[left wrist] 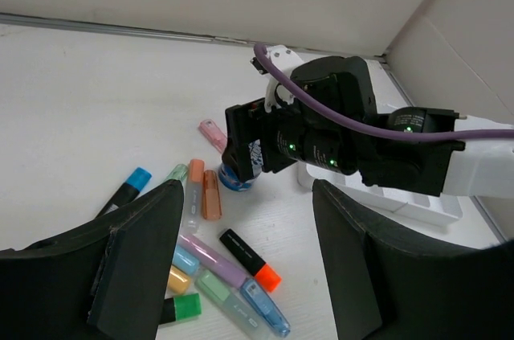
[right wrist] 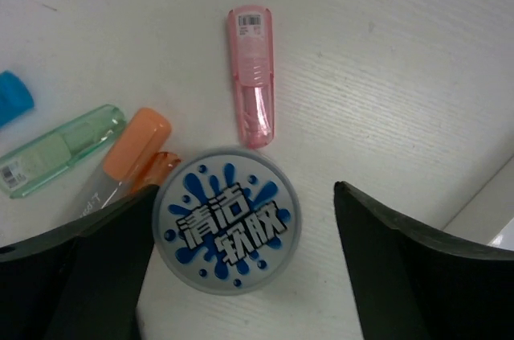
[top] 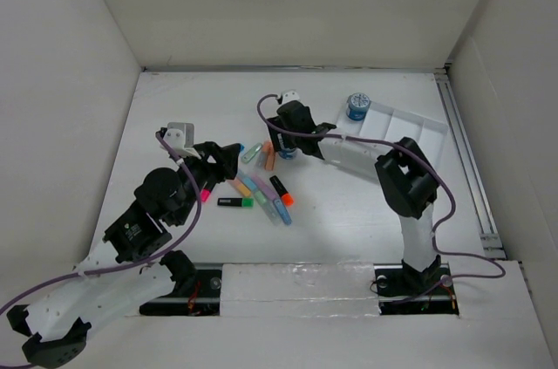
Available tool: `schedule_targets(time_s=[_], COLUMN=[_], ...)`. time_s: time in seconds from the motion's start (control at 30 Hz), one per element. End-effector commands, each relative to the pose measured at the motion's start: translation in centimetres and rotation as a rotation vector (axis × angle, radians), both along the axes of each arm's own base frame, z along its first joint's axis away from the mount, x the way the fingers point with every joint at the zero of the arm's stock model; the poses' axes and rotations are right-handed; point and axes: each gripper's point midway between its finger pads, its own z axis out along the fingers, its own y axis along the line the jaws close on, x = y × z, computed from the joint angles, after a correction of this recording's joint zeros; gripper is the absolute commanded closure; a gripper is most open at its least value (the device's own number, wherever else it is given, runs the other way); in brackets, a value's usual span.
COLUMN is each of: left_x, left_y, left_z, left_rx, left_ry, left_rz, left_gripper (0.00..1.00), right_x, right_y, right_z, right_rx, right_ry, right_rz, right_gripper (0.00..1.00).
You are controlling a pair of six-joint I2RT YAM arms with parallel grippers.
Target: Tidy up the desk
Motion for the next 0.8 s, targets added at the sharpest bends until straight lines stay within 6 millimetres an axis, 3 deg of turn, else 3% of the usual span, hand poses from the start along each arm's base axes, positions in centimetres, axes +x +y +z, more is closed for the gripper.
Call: schedule_targets(time_s=[0.0, 0.1, 0.17, 0.2, 0.23, 0.33, 0.37, 0.43, 0.5, 0.63, 0.77], left_x=[0.1, 0.1, 0.1, 0.1, 0.1, 0.1, 0.1, 0.1, 0.1, 0.0, 0.0], left_y=[0.0, 0.0, 0.0, 0.0, 0.0, -0.1, -0.1, -0.1, -0.1, 0.0, -0.1], left_z=[0.8, 0.8, 0.8, 0.8, 0.8, 0.8, 0.7, 0.8, 0.7, 0.9, 0.8], left_rx=[-0.03, -0.028, -0.029, -0.028, -0.029, -0.028, -0.026, -0.027, -0.026, -0.034, -0.028], left_ry=[-0.031, -0.031, -0.03, -0.031, -0.032, -0.031, -0.029, -0.03, -0.029, -0.034, -0.031], left_rz=[0.004, 0.006, 0.006, 0.006, 0.006, 0.001, -0.001, -0.001, -0.002, -0.002, -0.004], left_gripper=[0.39, 0.39, 0.39, 0.39, 0.39, 0.39, 0.39, 0.39, 0.39, 0.39, 0.39], right_x=[1.9, 2.0, 1.9, 1.7, 1.2, 1.8, 1.2, 2.3, 3.4, 4.9, 6.9], right_y=[1.0, 1.5, 1.5, 1.5, 1.1, -1.9, -3.6, -7.6, -11.8, -16.5, -17.8], right_z=[2.1, 2.1, 3.6, 4.4, 6.8, 10.8, 12.6, 13.8, 13.3, 10.4, 8.6], right_rx=[0.02, 0.039, 0.071, 0.092, 0.135, 0.216, 0.24, 0.246, 0.238, 0.22, 0.223], right_ry=[-0.061, -0.059, -0.08, -0.087, -0.125, -0.194, -0.223, -0.254, -0.244, -0.181, -0.138], right_rz=[-0.032, -0.031, -0.036, -0.034, -0.036, -0.086, -0.104, -0.172, -0.241, -0.316, -0.325], right_gripper=[0.13, 0.48, 0.62, 0.62, 0.62, 0.63, 0.63, 0.63, 0.64, 0.64, 0.62])
